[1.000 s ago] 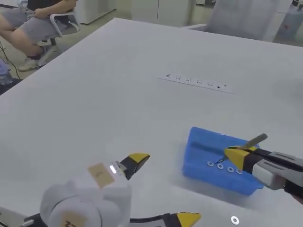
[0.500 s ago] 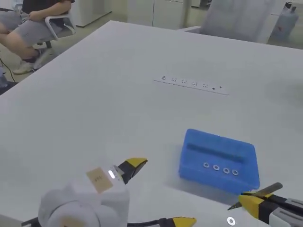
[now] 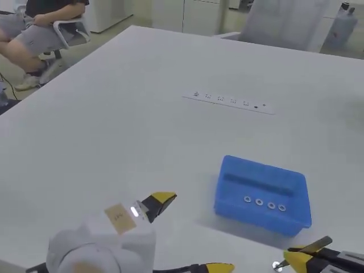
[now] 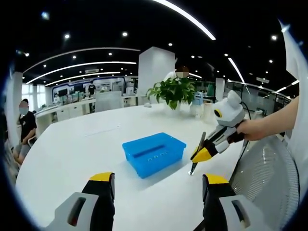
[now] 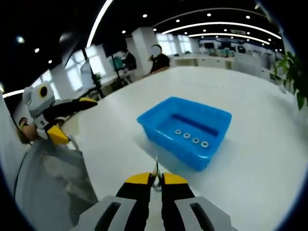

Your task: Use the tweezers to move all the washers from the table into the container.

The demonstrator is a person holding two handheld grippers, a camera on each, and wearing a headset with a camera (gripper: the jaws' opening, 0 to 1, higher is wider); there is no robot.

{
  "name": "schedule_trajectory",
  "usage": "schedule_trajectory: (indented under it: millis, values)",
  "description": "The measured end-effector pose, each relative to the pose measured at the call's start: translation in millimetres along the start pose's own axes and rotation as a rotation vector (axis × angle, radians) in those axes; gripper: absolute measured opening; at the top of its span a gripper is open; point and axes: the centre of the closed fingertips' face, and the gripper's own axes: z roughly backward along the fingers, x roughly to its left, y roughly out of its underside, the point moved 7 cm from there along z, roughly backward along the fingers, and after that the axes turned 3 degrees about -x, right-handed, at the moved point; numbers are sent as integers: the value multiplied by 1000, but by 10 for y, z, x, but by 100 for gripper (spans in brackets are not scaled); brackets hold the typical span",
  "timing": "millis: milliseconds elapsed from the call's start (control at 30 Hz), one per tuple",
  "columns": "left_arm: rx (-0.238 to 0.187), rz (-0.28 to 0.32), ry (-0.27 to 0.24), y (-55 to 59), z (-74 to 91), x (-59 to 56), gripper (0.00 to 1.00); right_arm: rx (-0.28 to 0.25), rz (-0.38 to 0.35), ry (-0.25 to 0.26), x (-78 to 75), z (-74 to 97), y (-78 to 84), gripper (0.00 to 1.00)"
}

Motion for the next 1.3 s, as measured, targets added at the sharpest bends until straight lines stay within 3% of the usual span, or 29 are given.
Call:
schedule_trajectory:
  millis: [233,400,500,600,700,767,900,1067,1133,1200,1233,1300]
  values:
    - [0,0,-5,-4,4,3,74,52,90,-33,82,-38,10,4]
    - [0,-1,-4,-7,5,1,74,131,218,-67,173,-100,38,3]
    - [1,-4,-4,-9,5,-4,74,147,239,-80,215,-113,7,2]
    - [0,-5,-6,-12,6,-3,74,199,362,-75,220,-93,-45,1]
    - [-3,-1,-9,-14,12,3,73,278,552,-86,261,-48,-106,1]
    - [-4,-2,-8,-16,14,2,73,335,686,-126,313,-20,-145,1]
    - [-3,-5,-8,-12,20,4,73,464,789,-232,426,20,-164,1]
    - [-10,0,-13,-13,35,19,71,711,948,-254,435,18,-52,1]
    - [-12,2,-16,-15,40,22,71,695,950,-264,479,-57,-18,1]
    - [-12,1,-20,-16,43,26,71,621,868,-270,525,-93,-80,1]
    - [-12,2,-21,-16,43,25,70,611,857,-274,528,-101,-81,1]
    - [-12,1,-22,-17,44,25,70,491,733,-277,525,-137,-101,1]
